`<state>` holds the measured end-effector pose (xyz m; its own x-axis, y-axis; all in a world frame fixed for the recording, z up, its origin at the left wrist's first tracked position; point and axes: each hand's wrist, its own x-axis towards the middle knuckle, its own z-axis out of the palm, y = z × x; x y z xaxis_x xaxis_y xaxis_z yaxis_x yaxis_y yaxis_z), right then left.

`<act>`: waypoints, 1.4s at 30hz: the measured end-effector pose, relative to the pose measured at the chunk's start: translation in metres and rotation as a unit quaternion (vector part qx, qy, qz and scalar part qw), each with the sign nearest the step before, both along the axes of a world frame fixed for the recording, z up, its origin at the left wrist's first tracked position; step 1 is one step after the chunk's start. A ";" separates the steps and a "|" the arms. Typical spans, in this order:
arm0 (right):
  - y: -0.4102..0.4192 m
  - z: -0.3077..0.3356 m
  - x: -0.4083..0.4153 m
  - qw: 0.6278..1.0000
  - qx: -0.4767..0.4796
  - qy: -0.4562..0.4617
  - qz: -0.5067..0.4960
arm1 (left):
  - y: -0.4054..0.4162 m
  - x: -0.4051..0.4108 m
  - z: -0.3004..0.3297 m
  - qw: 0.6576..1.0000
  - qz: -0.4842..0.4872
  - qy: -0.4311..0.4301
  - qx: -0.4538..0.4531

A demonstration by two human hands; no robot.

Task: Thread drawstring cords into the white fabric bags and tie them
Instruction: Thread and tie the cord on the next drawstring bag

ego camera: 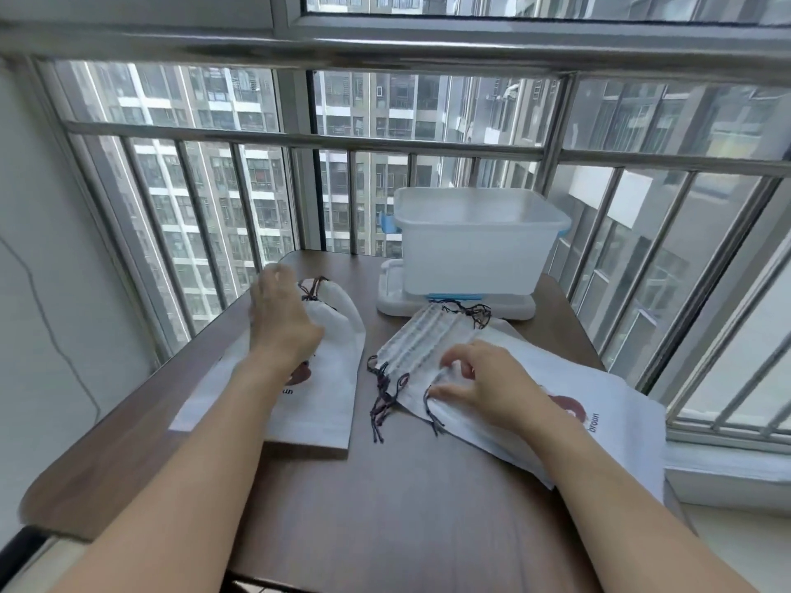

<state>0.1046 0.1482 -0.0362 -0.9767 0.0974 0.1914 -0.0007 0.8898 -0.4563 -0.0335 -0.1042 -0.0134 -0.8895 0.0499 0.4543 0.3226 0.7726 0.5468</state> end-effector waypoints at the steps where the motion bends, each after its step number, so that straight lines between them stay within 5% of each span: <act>1: 0.000 0.001 0.000 1.000 0.002 -0.004 0.006 | 0.010 0.007 0.005 0.999 -0.034 0.033 0.013; 3: -0.001 0.005 -0.002 1.000 -0.009 0.011 0.019 | 0.034 0.026 0.020 0.988 -0.127 0.059 0.060; 6: 0.004 0.011 -0.001 0.988 -0.105 0.113 -0.020 | 0.075 0.054 0.034 0.950 -0.289 -0.071 0.094; 10: 0.018 0.024 0.002 0.861 -0.448 0.211 -0.119 | 0.112 0.072 0.022 0.896 -0.338 -0.242 0.155; 14: 0.018 0.028 0.007 0.785 -0.612 0.088 -0.031 | 0.123 0.072 0.009 0.865 -0.338 -0.303 0.217; 16: 0.023 0.023 0.004 0.806 -0.579 0.113 -0.037 | 0.120 0.071 0.002 0.810 -0.346 -0.348 0.320; 19: 0.041 0.024 0.002 0.894 -0.343 0.203 -0.206 | 0.111 0.067 0.000 0.757 -0.346 -0.378 0.405; 21: 0.047 0.028 0.009 0.896 -0.340 0.168 -0.232 | 0.108 0.064 0.002 0.751 -0.337 -0.375 0.427; 25: 0.040 0.033 0.015 0.835 -0.532 0.043 -0.132 | 0.110 0.061 -0.003 0.753 -0.325 -0.355 0.448; 30: 0.038 0.012 0.007 0.814 -0.574 0.061 -0.064 | 0.110 0.056 -0.002 0.743 -0.312 -0.335 0.488; 35: 0.035 0.012 0.008 0.793 -0.606 0.030 -0.059 | 0.109 0.049 -0.009 0.768 -0.263 -0.287 0.508; 42: 0.044 0.017 -0.001 0.700 -0.689 0.107 -0.156 | 0.109 0.052 -0.009 0.781 -0.254 -0.290 0.491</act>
